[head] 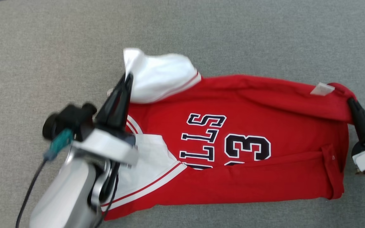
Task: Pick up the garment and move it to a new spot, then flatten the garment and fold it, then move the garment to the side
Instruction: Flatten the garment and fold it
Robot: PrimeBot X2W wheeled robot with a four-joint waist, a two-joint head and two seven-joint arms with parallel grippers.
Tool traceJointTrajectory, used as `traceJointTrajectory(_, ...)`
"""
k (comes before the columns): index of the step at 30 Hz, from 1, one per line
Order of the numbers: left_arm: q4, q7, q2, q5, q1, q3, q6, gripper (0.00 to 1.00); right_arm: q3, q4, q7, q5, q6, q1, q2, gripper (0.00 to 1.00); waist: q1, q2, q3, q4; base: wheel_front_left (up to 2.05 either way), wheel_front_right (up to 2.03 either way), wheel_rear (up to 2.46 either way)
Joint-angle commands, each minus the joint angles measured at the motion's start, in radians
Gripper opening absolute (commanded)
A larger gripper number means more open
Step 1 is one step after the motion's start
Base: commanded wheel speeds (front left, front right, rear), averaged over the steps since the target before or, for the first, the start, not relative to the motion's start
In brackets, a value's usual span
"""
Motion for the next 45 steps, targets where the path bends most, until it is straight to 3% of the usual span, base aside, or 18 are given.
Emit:
traceJointTrajectory(1, -0.045, 0.014, 0.021, -0.005, 0.038, 0.009, 0.02, 0.0, -0.004, -0.006, 0.002, 0.014, 0.001, 0.015, 0.004, 0.0, 0.0, 0.0, -0.01, -0.001, 0.0, 0.0, 0.0)
traceJointTrajectory(5, -0.245, 0.076, 0.054, -0.042, 0.205, 0.021, 0.082, 0.0, -0.016, -0.012, -0.014, 0.053, 0.001, 0.059, 0.021, 0.0, 0.0, 0.0, -0.024, -0.004, 0.0, 0.0, 0.0)
traceJointTrajectory(9, -0.358, 0.118, 0.07, -0.089, 0.331, 0.038, 0.127, 0.0, -0.022, -0.006, -0.03, 0.079, 0.001, 0.094, 0.039, 0.0, 0.0, 0.0, -0.032, -0.006, 0.0, 0.0, 0.0)
traceJointTrajectory(13, -0.377, 0.118, 0.067, -0.132, 0.417, 0.061, 0.156, 0.0, -0.025, -0.005, -0.045, 0.101, 0.001, 0.139, 0.055, 0.0, 0.0, 0.0, -0.039, -0.004, 0.0, 0.0, 0.0)
traceJointTrajectory(17, -0.332, 0.101, 0.037, -0.186, 0.451, 0.068, 0.136, 0.0, -0.021, -0.013, -0.057, 0.109, 0.001, 0.189, 0.072, 0.0, 0.0, 0.0, -0.044, -0.001, 0.0, 0.0, 0.0)
traceJointTrajectory(18, -0.304, 0.105, 0.042, -0.191, 0.455, 0.068, 0.13, 0.0, -0.018, -0.016, -0.061, 0.113, 0.001, 0.199, 0.081, 0.29, 0.0, 0.0, -0.046, -0.001, 0.0, 0.0, 0.0)
traceJointTrajectory(19, -0.285, 0.101, 0.037, -0.204, 0.457, 0.068, 0.124, 0.34, -0.015, -0.019, -0.064, 0.117, 0.001, 0.208, 0.087, 0.62, 0.0, 0.0, -0.048, -0.003, 0.0, 0.0, 0.0)
traceJointTrajectory(20, -0.268, 0.088, 0.023, -0.218, 0.453, 0.074, 0.116, 0.94, -0.013, -0.024, -0.07, 0.114, 0.001, 0.217, 0.089, 1.0, 0.0, 0.0, -0.048, -0.004, 0.0, 0.0, 0.0)
traceJointTrajectory(21, -0.268, 0.088, 0.023, -0.218, 0.453, 0.074, 0.116, 0.94, -0.013, -0.024, -0.07, 0.114, 0.001, 0.217, 0.089, 1.0, 0.0, 0.0, -0.048, -0.004, 0.0, 0.0, 0.0)
traceJointTrajectory(22, -0.241, 0.081, 0.025, -0.215, 0.449, 0.076, 0.112, 1.0, -0.007, -0.027, -0.075, 0.104, 0.001, 0.224, 0.091, 1.0, 0.0, 0.0, -0.049, -0.007, 0.0, 0.0, 0.0)
traceJointTrajectory(26, -0.182, 0.035, 0.008, -0.218, 0.427, 0.091, 0.101, 1.0, 0.014, -0.06, -0.12, 0.048, 0.001, 0.243, 0.099, 1.0, 0.0, 0.0, -0.053, -0.015, 0.0, 0.0, 0.0)
traceJointTrajectory(31, -0.148, -0.054, -0.014, -0.176, 0.401, 0.125, 0.122, 1.0, -0.008, -0.115, -0.224, -0.105, 0.001, 0.253, 0.103, 1.0, 0.0, 0.0, -0.066, -0.024, 0.0, 0.0, 0.0)
traceJointTrajectory(38, -0.16, -0.092, -0.043, -0.028, 0.364, 0.177, 0.173, 1.0, -0.081, -0.167, -0.296, -0.381, 0.001, 0.225, 0.142, 1.0, 0.0, 0.0, -0.114, -0.035, 0.0, 0.0, 0.0)
traceJointTrajectory(45, -0.177, -0.093, -0.066, 0.113, 0.396, 0.234, 0.158, 1.0, -0.087, -0.166, -0.281, -0.534, 0.001, 0.259, 0.18, 1.0, 0.0, 0.0, -0.18, -0.034, 0.0, 0.0, 0.0)
